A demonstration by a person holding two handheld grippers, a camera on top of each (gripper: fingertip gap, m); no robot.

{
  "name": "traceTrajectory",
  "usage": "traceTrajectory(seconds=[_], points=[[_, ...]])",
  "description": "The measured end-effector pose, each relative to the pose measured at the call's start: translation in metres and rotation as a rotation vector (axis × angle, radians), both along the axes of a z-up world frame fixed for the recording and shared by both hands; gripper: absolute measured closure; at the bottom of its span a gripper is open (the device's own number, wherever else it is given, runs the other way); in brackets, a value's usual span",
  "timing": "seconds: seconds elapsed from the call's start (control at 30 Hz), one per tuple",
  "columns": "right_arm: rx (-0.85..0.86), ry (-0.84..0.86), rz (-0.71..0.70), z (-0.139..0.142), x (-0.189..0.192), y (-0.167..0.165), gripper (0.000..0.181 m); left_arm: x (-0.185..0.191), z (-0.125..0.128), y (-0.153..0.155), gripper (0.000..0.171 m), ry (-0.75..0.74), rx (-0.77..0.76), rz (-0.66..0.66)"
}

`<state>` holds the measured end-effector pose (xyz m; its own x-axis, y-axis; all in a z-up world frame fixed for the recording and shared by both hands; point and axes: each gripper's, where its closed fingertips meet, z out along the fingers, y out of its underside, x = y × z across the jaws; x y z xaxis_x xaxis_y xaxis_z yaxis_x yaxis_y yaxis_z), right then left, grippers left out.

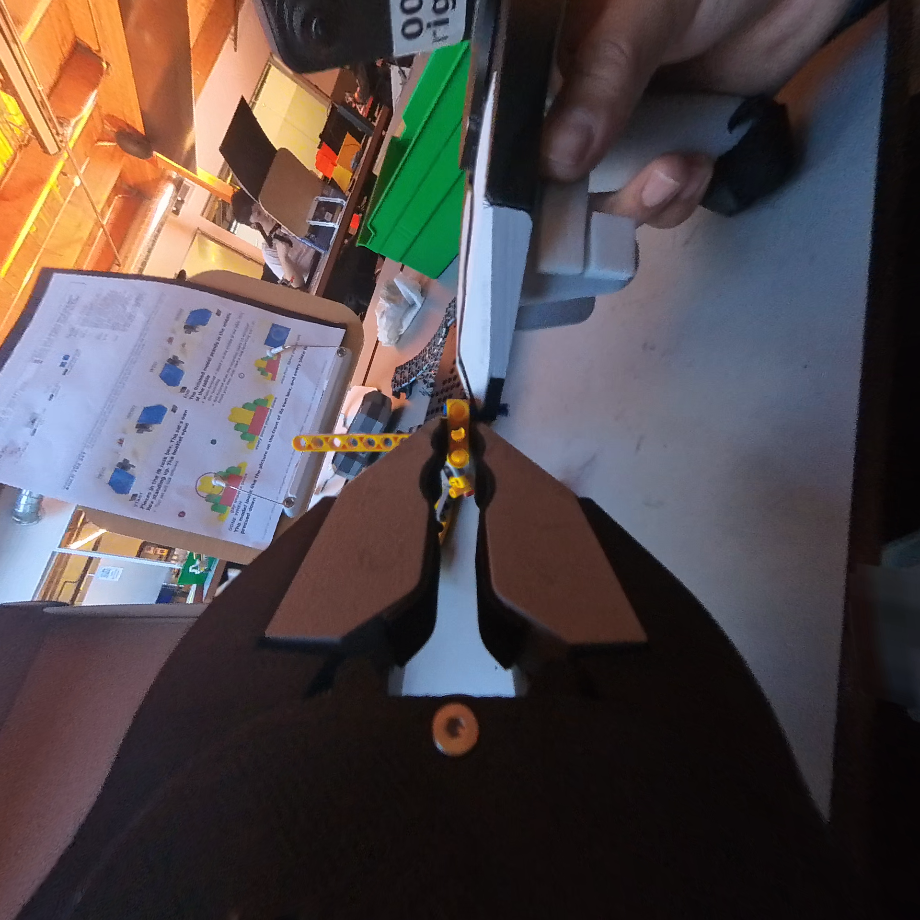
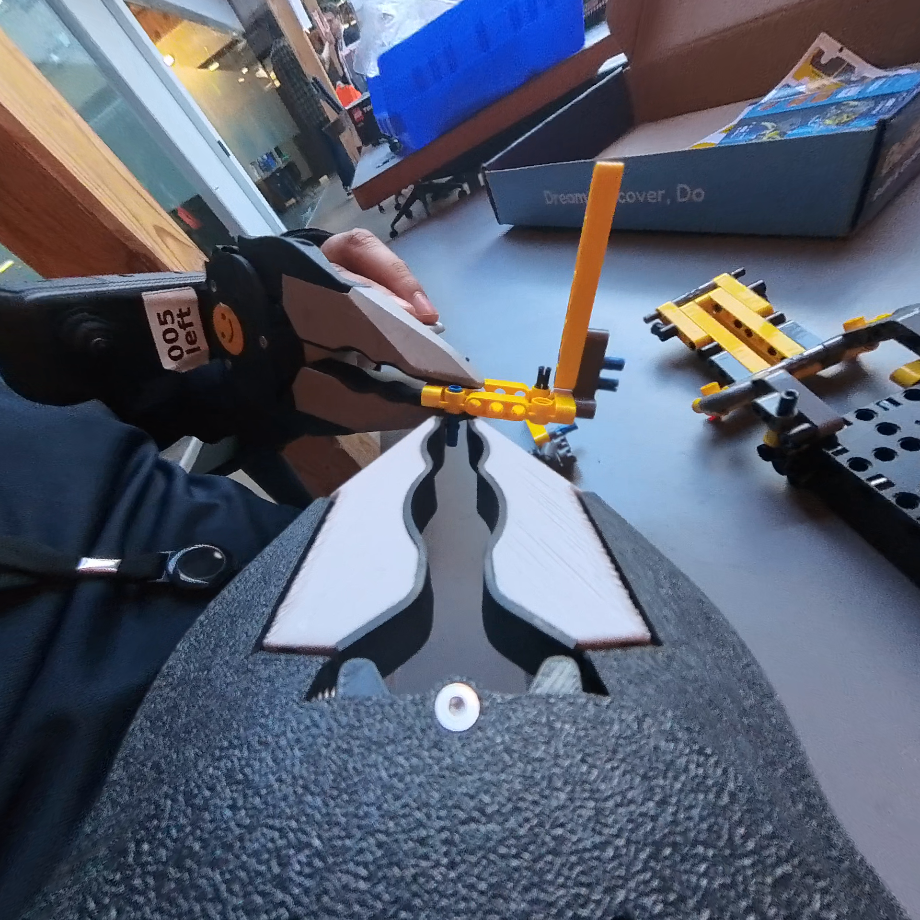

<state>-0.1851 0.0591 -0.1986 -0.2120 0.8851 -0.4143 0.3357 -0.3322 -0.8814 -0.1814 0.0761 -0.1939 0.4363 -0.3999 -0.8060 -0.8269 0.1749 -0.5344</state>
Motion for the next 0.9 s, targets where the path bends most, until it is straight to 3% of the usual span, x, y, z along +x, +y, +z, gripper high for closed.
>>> traceTrajectory(seconds=[0.2, 0.33, 0.5, 0.67, 0.9], points=[[0.043, 0.006, 0.034, 0.003, 0.004, -0.004, 0.180, 0.004, 0.002, -0.004, 0.165, -0.055, -0.028, -0.047], [0.048, 0.005, 0.057, 0.003, 0.008, -0.004, 0.180, -0.001, 0.003, -0.003, 0.149, -0.091, -0.053, -0.060], [0.037, 0.042, 0.134, 0.011, 0.011, -0.018, 0.180, 0.004, -0.003, -0.007, 0.146, -0.076, -0.073, -0.105], [0.049, 0.026, 0.201, 0.008, 0.013, -0.030, 0.180, 0.011, -0.003, -0.014, 0.159, -0.057, -0.047, -0.163], [0.065, 0.006, 0.224, 0.004, 0.017, -0.030, 0.180, 0.013, -0.003, -0.017, 0.160, -0.002, 0.001, -0.189]])
